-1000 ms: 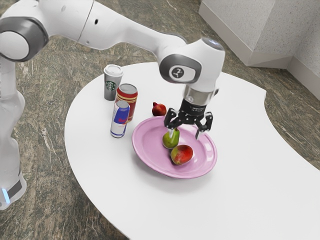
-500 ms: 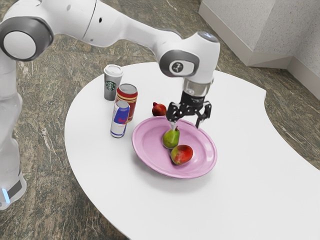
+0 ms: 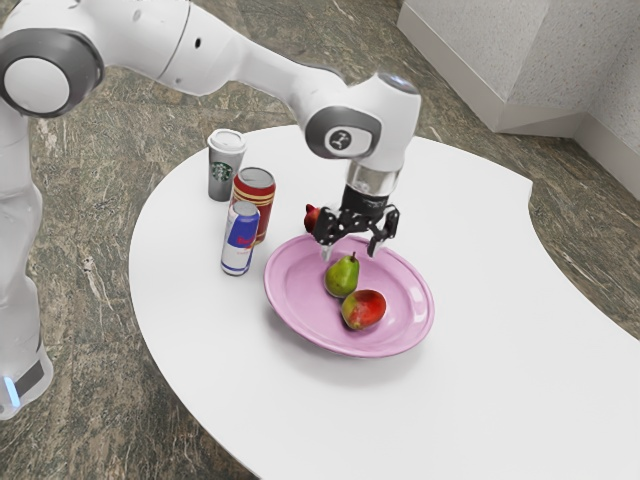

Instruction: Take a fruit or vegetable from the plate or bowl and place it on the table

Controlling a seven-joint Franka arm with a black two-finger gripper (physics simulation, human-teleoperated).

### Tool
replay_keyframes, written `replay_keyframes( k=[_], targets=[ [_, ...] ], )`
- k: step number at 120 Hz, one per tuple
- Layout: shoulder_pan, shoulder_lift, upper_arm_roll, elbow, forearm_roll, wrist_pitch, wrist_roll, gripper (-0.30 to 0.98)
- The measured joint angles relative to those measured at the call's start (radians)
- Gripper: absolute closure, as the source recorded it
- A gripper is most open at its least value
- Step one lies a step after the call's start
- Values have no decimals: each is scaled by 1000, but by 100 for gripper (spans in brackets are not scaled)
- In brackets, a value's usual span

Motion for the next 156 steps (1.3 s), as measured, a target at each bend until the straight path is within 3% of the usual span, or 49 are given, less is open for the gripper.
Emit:
replay_keyframes(
  k=[102,110,129,156],
  targets=[
    [-22,23,-2,-54,-4,71,-14,1],
    [-22,24,-2,-55,-4,73,-14,7],
    [-22,21,0,-54,-5,62,-12,34],
    [-22,13,-1,-49,-4,42,-9,39]
  ],
)
